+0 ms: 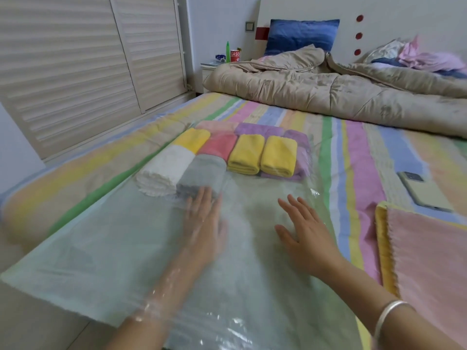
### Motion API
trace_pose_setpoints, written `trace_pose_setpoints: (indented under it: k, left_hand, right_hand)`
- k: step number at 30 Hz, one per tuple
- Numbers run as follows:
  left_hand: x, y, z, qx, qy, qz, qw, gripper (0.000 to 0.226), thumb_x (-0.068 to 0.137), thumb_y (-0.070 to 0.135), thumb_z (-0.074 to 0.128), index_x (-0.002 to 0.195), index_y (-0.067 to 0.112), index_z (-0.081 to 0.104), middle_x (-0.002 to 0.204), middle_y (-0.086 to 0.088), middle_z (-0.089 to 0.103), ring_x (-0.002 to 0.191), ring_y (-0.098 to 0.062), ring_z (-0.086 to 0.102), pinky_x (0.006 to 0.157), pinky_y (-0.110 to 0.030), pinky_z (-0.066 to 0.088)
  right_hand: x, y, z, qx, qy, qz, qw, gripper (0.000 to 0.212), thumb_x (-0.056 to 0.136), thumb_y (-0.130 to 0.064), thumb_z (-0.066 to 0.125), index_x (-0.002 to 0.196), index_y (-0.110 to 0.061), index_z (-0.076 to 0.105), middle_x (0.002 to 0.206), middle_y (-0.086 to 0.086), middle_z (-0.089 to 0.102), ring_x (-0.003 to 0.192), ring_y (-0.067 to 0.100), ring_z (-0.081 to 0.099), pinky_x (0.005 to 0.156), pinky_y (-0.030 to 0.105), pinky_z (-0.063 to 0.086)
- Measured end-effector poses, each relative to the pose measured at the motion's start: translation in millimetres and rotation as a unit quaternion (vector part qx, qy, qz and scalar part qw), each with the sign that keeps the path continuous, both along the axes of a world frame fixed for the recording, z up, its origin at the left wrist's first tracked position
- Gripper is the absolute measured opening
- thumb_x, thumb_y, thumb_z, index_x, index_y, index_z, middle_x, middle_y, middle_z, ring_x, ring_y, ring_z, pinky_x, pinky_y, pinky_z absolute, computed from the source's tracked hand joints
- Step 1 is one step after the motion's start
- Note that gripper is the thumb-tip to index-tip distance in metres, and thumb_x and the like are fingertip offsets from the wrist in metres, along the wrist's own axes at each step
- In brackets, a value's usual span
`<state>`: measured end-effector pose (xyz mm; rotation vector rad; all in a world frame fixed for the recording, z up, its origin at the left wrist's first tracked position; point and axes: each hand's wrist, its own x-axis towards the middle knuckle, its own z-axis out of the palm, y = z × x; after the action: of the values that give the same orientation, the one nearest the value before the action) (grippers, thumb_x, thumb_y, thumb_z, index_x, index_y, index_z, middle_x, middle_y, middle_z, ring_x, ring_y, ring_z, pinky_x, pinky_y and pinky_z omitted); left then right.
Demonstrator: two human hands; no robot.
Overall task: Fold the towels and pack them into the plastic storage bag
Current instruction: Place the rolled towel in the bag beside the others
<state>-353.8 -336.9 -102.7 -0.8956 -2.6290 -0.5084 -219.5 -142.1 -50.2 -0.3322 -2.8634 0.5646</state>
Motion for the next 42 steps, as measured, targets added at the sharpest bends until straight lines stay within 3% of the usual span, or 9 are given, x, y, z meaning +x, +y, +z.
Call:
trace_pose_setpoints:
  k: [4,7,8,10,14,18,24,36,42]
  left_hand:
    - [123,-18,1,-0.011,-0.067,-0.023,0.997,0.062,0.081,0.036,0.04,0.135,0.007,0.049,0.133,-0.021,0.057,0.124,-0.035,0.055,0.109,-0.038,0.021]
    - [212,-18,36,-0.131,-0.144,-0.027,0.98,0.067,0.093,0.04,0.037,0.151,0.009,0.027,0.157,-0.021,0.021,0.145,-0.034,0.022,0.118,-0.032,0.003]
    - [236,-19,50,-0.148,-0.184,-0.05,0.97,0.064,0.097,0.044,0.036,0.151,0.012,0.026,0.159,-0.016,0.018,0.146,-0.031,0.019,0.118,-0.033,0.009]
    - [275,-9,78,-0.178,-0.172,-0.064,0.967,0.045,0.097,0.049,0.037,0.129,0.022,0.054,0.138,-0.007,0.051,0.127,-0.025,0.046,0.101,-0.033,0.037]
    - [321,48,114,-0.086,-0.087,-0.139,0.983,0.033,0.097,0.043,0.038,0.092,0.022,0.062,0.092,-0.001,0.065,0.09,-0.024,0.061,0.069,-0.033,0.041]
    - [339,118,99,0.062,-0.114,-0.273,0.953,0.019,0.088,0.029,0.049,0.093,0.026,0.068,0.095,0.008,0.071,0.091,-0.016,0.064,0.074,-0.033,0.049]
    - [346,176,61,0.047,-0.102,-0.335,0.936,0.017,0.089,0.029,0.06,0.104,0.025,0.066,0.102,0.01,0.065,0.1,-0.011,0.056,0.079,-0.032,0.049]
    - [332,193,40,-0.006,-0.059,-0.338,0.939,0.009,0.088,0.034,0.066,0.09,0.028,0.071,0.088,0.014,0.065,0.081,-0.007,0.06,0.064,-0.025,0.049]
    - [333,194,35,0.004,-0.072,-0.329,0.942,0.002,0.086,0.03,0.068,0.084,0.03,0.068,0.081,0.017,0.061,0.071,-0.002,0.057,0.059,-0.022,0.049]
  right_hand:
    - [52,2,13,-0.012,0.031,0.002,0.999,0.054,0.097,-0.038,0.049,0.147,-0.027,0.034,0.155,-0.006,0.03,0.146,0.013,0.019,0.116,0.028,0.018]
    - [103,16,22,-0.004,0.031,-0.014,0.999,0.043,0.096,-0.035,0.053,0.137,-0.025,0.049,0.144,-0.004,0.047,0.136,0.017,0.037,0.109,0.03,0.029]
    - [124,24,24,-0.001,0.029,-0.024,0.999,0.038,0.095,-0.033,0.055,0.132,-0.024,0.055,0.138,-0.002,0.052,0.132,0.02,0.043,0.106,0.031,0.032]
    - [167,42,25,0.005,0.026,-0.05,0.998,0.029,0.094,-0.028,0.058,0.122,-0.024,0.063,0.128,0.0,0.059,0.122,0.023,0.05,0.097,0.032,0.038]
    - [260,86,15,0.015,0.038,-0.124,0.991,0.02,0.086,-0.014,0.068,0.101,-0.027,0.074,0.117,0.003,0.065,0.11,0.028,0.056,0.089,0.029,0.039]
    - [345,118,0,0.067,0.044,-0.223,0.971,0.019,0.082,-0.012,0.07,0.095,-0.025,0.074,0.107,-0.002,0.067,0.102,0.027,0.057,0.082,0.031,0.043]
    - [428,155,-12,0.15,0.03,-0.253,0.955,0.017,0.081,-0.033,0.074,0.095,-0.026,0.069,0.097,-0.009,0.064,0.089,0.02,0.058,0.066,0.031,0.049]
    - [485,218,3,0.327,-0.053,-0.307,0.892,0.021,0.062,-0.013,0.085,0.076,-0.017,0.07,0.071,0.003,0.062,0.068,0.03,0.062,0.044,0.031,0.042]
    - [519,243,11,0.266,-0.117,-0.526,0.799,0.027,0.085,-0.011,0.051,0.108,-0.022,0.06,0.093,0.006,0.067,0.087,0.029,0.066,0.074,0.035,0.049]
